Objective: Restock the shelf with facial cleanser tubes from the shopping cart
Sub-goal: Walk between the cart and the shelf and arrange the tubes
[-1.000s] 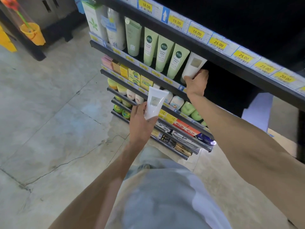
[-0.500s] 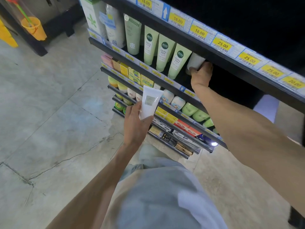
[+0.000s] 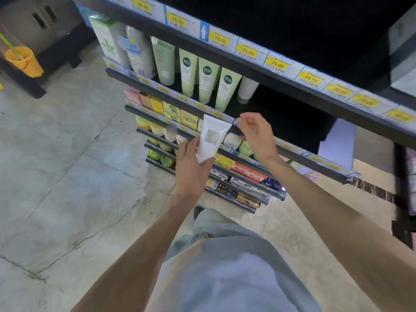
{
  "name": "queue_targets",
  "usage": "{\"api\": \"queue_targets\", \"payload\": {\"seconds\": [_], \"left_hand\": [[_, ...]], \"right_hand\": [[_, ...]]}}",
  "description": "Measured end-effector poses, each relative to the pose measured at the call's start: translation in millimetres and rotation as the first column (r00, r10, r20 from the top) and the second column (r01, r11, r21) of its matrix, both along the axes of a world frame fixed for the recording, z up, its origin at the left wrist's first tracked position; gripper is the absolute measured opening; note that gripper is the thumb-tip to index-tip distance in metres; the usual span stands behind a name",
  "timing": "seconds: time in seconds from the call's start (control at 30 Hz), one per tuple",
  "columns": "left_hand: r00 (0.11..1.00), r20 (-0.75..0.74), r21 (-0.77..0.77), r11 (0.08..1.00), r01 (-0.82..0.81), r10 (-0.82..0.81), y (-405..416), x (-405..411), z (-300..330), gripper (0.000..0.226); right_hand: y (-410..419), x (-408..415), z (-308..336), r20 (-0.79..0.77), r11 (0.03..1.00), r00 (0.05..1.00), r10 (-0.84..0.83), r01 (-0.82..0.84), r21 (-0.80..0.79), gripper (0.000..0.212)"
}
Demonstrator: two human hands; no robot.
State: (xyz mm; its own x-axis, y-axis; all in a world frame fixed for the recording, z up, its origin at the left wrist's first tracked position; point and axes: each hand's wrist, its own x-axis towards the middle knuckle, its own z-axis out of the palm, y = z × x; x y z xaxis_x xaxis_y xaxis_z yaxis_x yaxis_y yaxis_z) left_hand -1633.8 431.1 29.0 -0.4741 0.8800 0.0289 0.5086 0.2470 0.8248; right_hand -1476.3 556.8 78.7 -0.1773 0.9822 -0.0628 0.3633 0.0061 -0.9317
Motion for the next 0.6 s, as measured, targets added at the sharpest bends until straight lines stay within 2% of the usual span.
{"api": "queue_targets", "payload": {"seconds": [0.07,0.17,0.27,0.37,0.53,0.6], "left_hand": [[0.999,-0.020,0.037,0.999,0.038,-0.038,3.1,7.7,7.7,0.066],[0.994,-0.046,0.076,0.992,0.098,-0.094,7.0,20.4,19.0,0.065],[0.983,-0.053,0.132,0.975,0.179,-0.174,9.1,27.2,25.9,0.064],[0.952,-0.133,0.168,0.940,0.295,-0.275,15.5,22.3,26.3,0.063],[0.938,-0.235,0.098,0.954,0.283,-0.254,33.7,1.2,22.0,0.053],[0.923,-0.269,0.047,0.954,0.298,-0.275,40.9,-7.7,19.9,0.051]], "right_hand": [[-22.4,-0.4,8.3,-0.073,0.993,0.997,0.038,-0.046,-0.109,0.029],[-41.7,-0.6,20.5,-0.127,0.986,0.991,0.031,-0.051,-0.162,0.029],[-47.8,5.2,31.8,-0.152,0.990,0.988,-0.036,0.014,-0.143,0.033],[-45.6,18.2,40.8,-0.167,0.992,0.981,-0.099,0.084,-0.093,0.033],[-26.9,43.0,45.3,-0.289,0.955,0.910,-0.296,0.289,-0.070,0.033],[-19.7,48.5,46.8,-0.288,0.939,0.895,-0.340,0.341,-0.050,0.035]]}}
